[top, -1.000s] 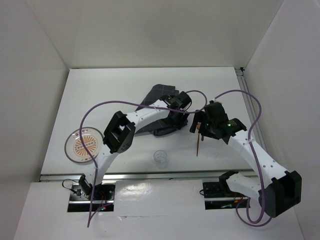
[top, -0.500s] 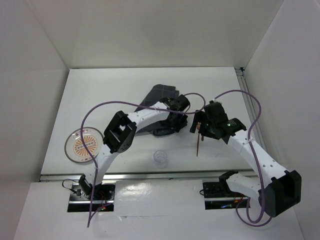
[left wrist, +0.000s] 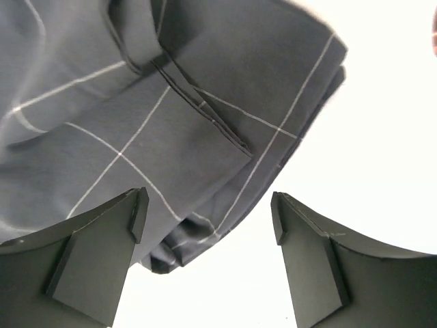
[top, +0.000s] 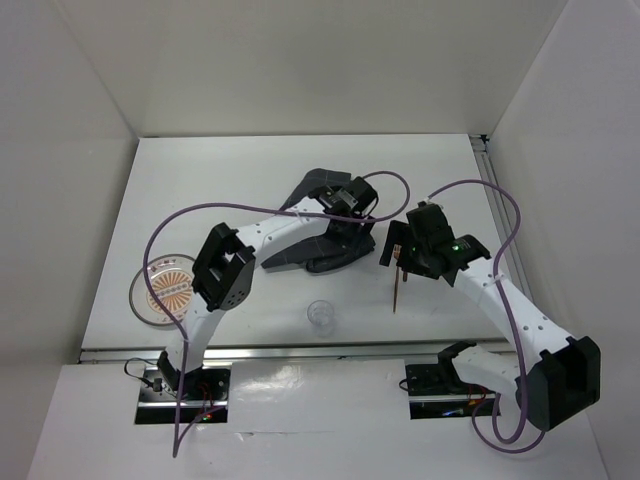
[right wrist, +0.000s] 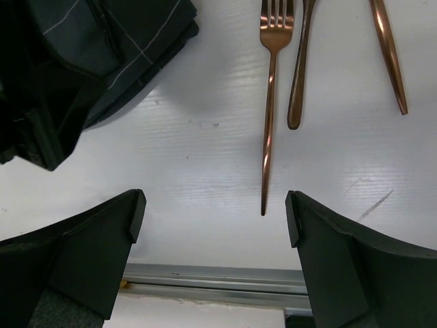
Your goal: Set the dinner table for one person
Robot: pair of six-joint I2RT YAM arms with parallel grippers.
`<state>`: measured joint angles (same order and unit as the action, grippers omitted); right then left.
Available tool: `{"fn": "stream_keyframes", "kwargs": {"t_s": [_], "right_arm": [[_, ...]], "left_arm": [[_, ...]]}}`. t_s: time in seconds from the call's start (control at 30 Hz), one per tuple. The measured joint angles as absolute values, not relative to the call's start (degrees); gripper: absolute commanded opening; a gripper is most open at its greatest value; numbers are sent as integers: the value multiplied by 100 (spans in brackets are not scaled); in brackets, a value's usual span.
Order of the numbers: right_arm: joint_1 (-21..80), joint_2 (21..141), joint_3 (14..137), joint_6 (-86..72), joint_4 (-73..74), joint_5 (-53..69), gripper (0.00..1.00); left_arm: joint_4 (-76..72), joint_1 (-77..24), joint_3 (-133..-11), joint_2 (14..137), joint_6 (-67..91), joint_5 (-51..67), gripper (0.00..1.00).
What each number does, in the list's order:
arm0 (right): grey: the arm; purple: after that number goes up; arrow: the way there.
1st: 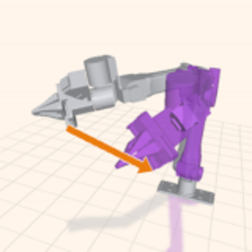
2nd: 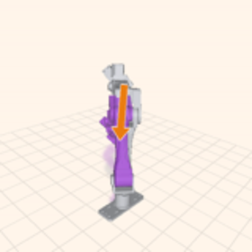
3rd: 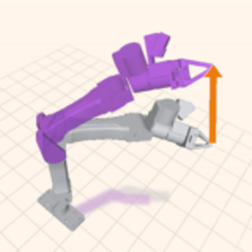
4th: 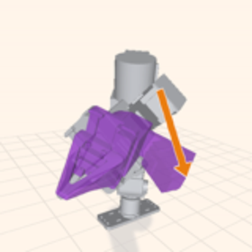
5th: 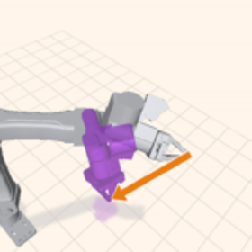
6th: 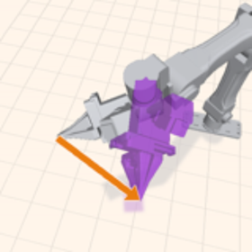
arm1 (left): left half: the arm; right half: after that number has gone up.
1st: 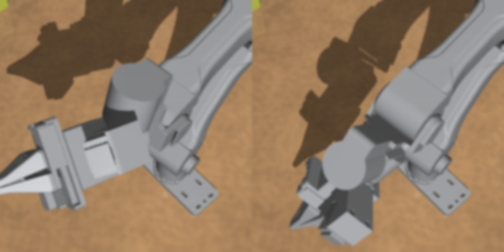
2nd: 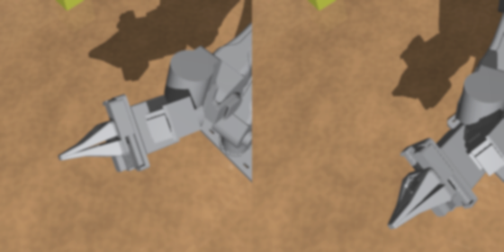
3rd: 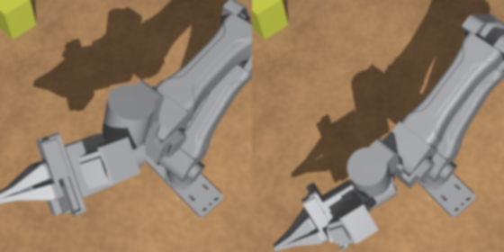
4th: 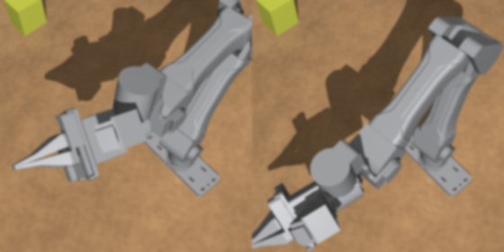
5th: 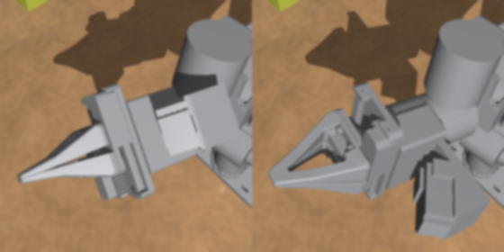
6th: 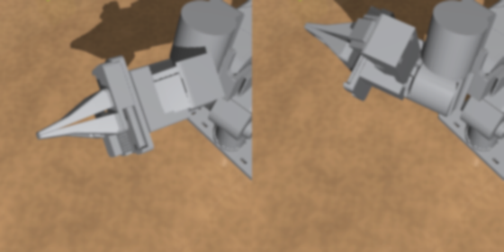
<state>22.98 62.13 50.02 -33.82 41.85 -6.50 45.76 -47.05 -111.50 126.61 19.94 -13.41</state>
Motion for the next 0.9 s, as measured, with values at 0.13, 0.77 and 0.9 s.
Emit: {"fn": "stream_keyframes", "kwargs": {"t_s": [0.13,0.77,0.9], "right_arm": [[2298,6283,5002,-3382,4180,-646,97],[2298,6423,5002,-3358,4160,-622,98],[2298,6462,5002,-3358,4160,-620,98]], "left_arm": [[4517,-4705,-11177,12547,1990,-1341,90],[4571,-4578,-11587,13496,2145,-1389,78],[4499,-4475,-11469,13474,2211,-1356,76]]}}
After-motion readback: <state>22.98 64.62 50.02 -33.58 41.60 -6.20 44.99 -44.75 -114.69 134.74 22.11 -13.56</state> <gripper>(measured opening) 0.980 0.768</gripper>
